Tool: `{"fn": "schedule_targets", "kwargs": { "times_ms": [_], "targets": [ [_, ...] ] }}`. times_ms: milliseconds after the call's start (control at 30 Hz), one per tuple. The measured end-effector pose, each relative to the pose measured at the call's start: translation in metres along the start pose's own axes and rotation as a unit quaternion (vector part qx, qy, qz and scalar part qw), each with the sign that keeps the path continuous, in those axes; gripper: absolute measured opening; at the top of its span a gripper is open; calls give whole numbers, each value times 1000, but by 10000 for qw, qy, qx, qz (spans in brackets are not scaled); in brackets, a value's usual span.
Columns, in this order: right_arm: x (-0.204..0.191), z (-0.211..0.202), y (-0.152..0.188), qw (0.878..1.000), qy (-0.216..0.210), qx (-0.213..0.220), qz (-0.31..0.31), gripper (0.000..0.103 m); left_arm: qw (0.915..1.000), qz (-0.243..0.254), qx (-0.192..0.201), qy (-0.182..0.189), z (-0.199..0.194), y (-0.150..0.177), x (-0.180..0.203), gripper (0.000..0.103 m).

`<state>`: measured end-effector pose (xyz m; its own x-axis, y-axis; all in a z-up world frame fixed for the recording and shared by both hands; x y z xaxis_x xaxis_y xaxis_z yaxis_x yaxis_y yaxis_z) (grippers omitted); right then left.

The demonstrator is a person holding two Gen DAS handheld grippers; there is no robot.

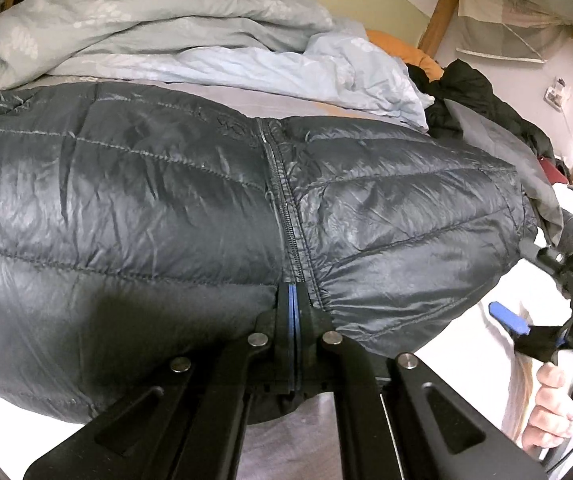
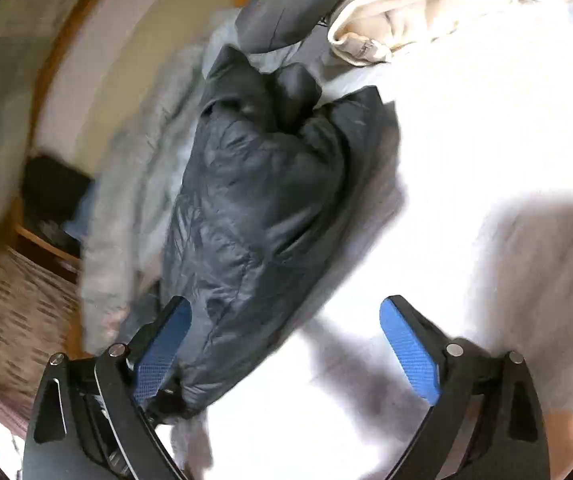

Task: Fold large clothes

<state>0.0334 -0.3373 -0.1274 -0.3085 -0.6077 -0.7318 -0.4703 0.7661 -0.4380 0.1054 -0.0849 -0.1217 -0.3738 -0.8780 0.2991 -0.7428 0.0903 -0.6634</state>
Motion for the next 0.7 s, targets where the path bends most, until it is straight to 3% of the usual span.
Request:
{"fn": "schedule_targets", "kwargs": {
  "times_ms": [100,233,300,367,467,500,533,600,700],
  "targets": [
    [-12,12,-1,9994,-171,-30,-309,103,10000,-18,-8,17,0,0,0,3],
    [-9,22,-17,9991,151,383,-102,103,10000,-6,-4,3,0,0,1,3],
    [-4,27,-26,9970,545,521,146,101,10000,-1,-4,6,0,0,1,3],
    [-13,30,-30,9975,449,548,66,90,10000,1,-4,6,-1,0,0,3],
    [-22,34,-35,9971,501,563,-85,62,10000,36,20,48,-4,-2,1,3],
    [-25,32,-35,9961,598,637,-125,46,9998,171,89,94,-9,-4,5,3],
    [-27,28,-39,9946,758,673,-214,41,9986,450,237,121,-17,-6,11,3],
    [-38,22,-42,9822,1561,702,-775,35,9927,1046,586,-89,-38,-13,22,12],
    [-50,5,-55,9698,1952,973,-1095,33,9904,955,1001,-46,-82,-35,23,22]
  ]
}}
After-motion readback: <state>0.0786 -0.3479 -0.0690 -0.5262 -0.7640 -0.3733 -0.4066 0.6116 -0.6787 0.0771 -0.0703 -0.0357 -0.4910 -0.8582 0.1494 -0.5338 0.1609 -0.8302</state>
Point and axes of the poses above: each gripper's, at about its wrist camera, not at the fingertips, and z roughly the way its jaws point, x to its right, y to its underside, the point moved 9 cm from there along z, roughly the way its jaws point
